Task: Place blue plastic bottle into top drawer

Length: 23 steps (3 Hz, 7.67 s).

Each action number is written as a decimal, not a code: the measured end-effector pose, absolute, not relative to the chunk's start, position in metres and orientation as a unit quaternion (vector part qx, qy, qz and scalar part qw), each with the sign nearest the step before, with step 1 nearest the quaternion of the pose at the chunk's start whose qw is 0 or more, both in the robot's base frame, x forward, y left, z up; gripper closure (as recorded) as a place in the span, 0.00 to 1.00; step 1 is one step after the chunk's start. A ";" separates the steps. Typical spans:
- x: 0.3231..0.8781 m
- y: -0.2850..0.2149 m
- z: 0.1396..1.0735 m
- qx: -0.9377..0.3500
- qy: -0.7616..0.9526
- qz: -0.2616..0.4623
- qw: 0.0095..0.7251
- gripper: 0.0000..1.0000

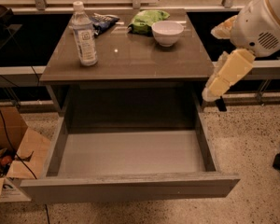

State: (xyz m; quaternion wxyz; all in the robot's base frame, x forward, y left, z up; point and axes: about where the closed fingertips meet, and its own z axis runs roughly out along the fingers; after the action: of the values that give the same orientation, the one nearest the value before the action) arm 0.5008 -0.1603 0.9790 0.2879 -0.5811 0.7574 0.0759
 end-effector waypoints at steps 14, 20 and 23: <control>0.731 0.110 0.920 -0.588 0.628 0.275 0.429 0.00; 0.759 0.179 0.948 -0.618 0.549 0.306 0.473 0.89; 0.648 0.094 0.960 -0.634 0.596 0.248 0.425 1.00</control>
Offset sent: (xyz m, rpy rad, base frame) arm 0.0213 0.0208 -0.0060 0.1065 -0.0334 -0.0071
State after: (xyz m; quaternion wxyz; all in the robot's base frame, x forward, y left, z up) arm 0.6476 0.0938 0.9602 0.4254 -0.6339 0.5963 0.2485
